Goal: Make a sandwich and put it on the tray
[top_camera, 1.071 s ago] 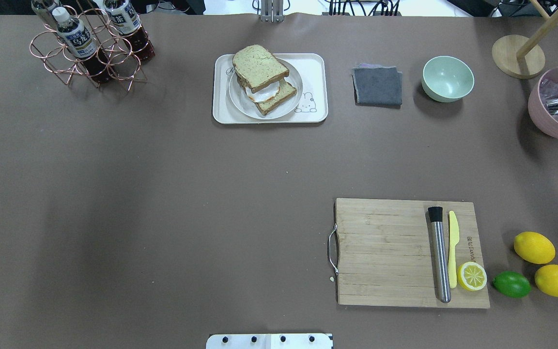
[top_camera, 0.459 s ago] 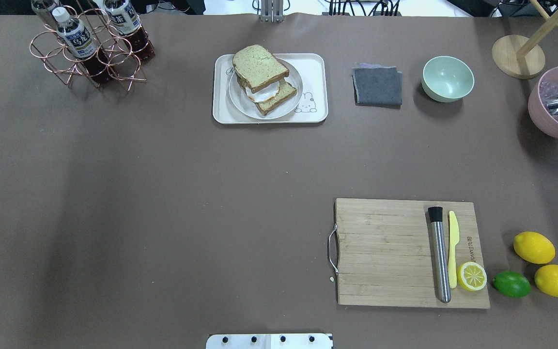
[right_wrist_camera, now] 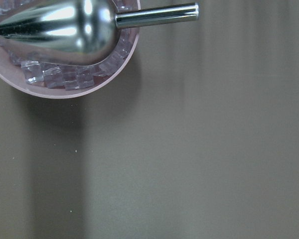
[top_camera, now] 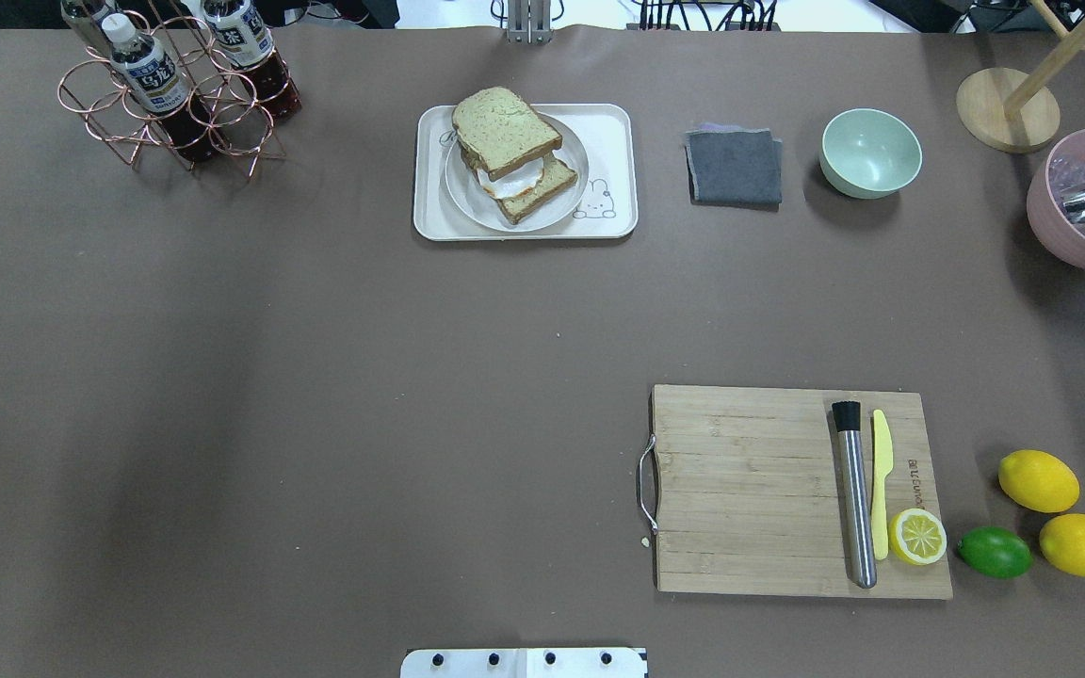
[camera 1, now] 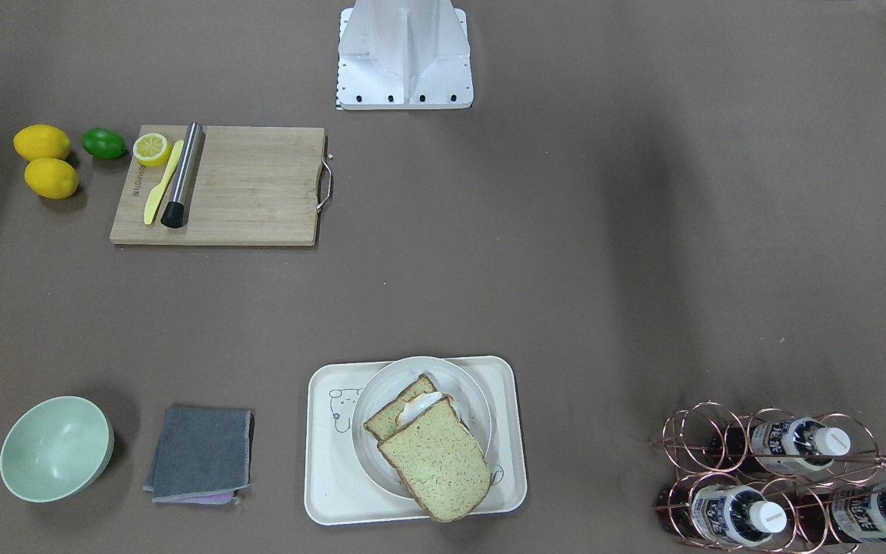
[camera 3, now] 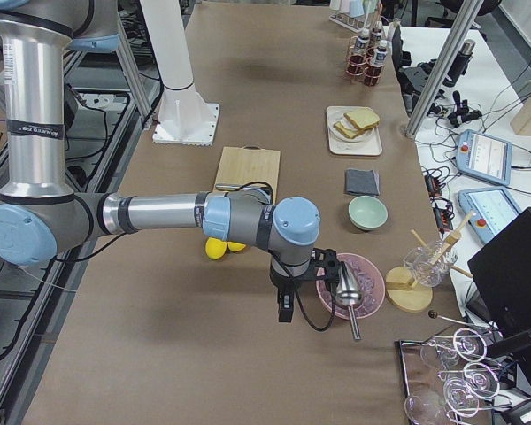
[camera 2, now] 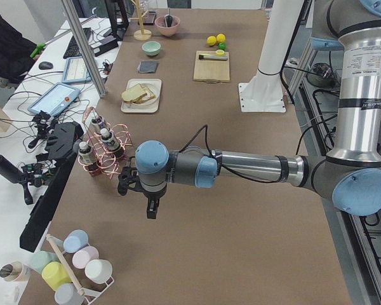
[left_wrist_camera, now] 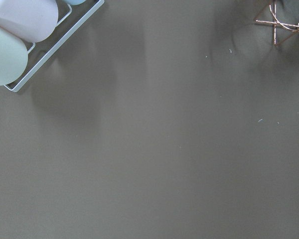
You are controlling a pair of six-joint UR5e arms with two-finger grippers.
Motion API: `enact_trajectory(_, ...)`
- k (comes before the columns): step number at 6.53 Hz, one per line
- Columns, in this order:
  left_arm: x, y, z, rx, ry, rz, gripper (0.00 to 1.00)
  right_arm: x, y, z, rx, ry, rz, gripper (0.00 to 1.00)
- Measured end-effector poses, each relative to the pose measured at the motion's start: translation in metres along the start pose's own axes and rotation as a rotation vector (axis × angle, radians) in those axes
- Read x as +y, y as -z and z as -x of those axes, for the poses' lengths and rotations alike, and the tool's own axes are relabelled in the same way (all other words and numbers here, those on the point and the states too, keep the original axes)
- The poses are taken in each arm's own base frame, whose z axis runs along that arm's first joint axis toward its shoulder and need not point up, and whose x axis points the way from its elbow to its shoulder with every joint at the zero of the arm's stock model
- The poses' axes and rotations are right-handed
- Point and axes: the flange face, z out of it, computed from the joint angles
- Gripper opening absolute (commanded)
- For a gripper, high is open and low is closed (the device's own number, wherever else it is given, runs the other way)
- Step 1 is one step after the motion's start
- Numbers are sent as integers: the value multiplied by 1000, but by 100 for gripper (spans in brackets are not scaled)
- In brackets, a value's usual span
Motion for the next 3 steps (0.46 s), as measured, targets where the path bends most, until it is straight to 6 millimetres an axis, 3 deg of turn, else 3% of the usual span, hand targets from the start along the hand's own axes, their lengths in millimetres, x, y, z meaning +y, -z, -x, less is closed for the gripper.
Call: enact_trajectory(3,2,-1,3,-15,-21,7,97,-5,-3,-2,-4,-44,3,99)
